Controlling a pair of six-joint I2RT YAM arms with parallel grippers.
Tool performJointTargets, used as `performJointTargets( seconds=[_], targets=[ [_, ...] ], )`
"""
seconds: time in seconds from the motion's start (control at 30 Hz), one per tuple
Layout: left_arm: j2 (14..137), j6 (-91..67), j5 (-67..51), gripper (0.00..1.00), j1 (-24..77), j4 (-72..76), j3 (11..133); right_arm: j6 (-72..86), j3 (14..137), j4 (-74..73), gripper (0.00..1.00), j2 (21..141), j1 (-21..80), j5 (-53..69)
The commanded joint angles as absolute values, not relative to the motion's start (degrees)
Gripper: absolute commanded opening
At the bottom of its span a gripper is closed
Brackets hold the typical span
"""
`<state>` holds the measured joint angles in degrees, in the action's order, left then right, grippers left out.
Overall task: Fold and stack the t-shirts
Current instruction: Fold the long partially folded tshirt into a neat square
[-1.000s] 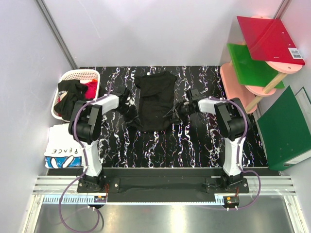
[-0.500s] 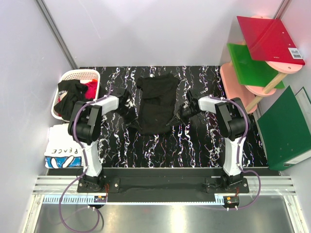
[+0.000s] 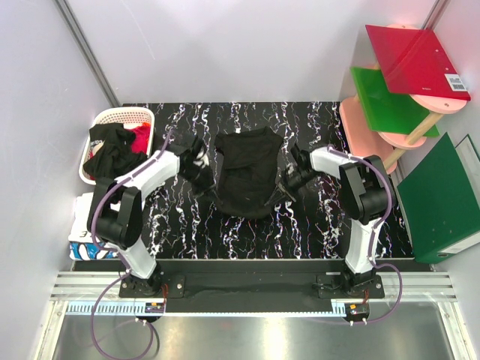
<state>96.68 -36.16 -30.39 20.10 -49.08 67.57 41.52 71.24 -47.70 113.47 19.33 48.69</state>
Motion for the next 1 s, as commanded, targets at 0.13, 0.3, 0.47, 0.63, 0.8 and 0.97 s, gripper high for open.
performJointTargets(
  seconds=[0.13, 0.3, 0.47, 0.63, 0.8, 0.97],
  targets=[
    [101.0, -38.8, -31.2, 0.0, 20.0, -51.4, 88.9, 38.0, 91.6, -52.6, 0.0, 112.8, 16.7, 46.6],
    [108.0, -40.5, -32.1, 0.0, 19.8, -51.7, 99.3, 35.9, 102.7, -54.2, 0.0, 118.2, 14.0, 46.1],
    [115.3, -41.9, -33.0, 0.0, 18.8, -51.9, 108.3, 33.8, 111.8, -54.7, 0.0, 125.8, 12.0, 43.4],
    [122.6, -43.1, -31.8, 0.0, 16.9, -51.9, 116.1, 31.7, 121.6, -54.6, 0.0, 134.4, 11.4, 41.6],
    [129.6, -44.5, -33.2, 0.0, 14.0, -51.7, 124.1, 32.3, 134.4, -54.7, 0.0, 143.1, 11.3, 42.8],
    [134.1, -47.4, -34.6, 0.0, 11.7, -49.1, 129.4, 37.0, 147.5, -54.5, 0.01, 150.9, 10.2, 44.3]
  ],
)
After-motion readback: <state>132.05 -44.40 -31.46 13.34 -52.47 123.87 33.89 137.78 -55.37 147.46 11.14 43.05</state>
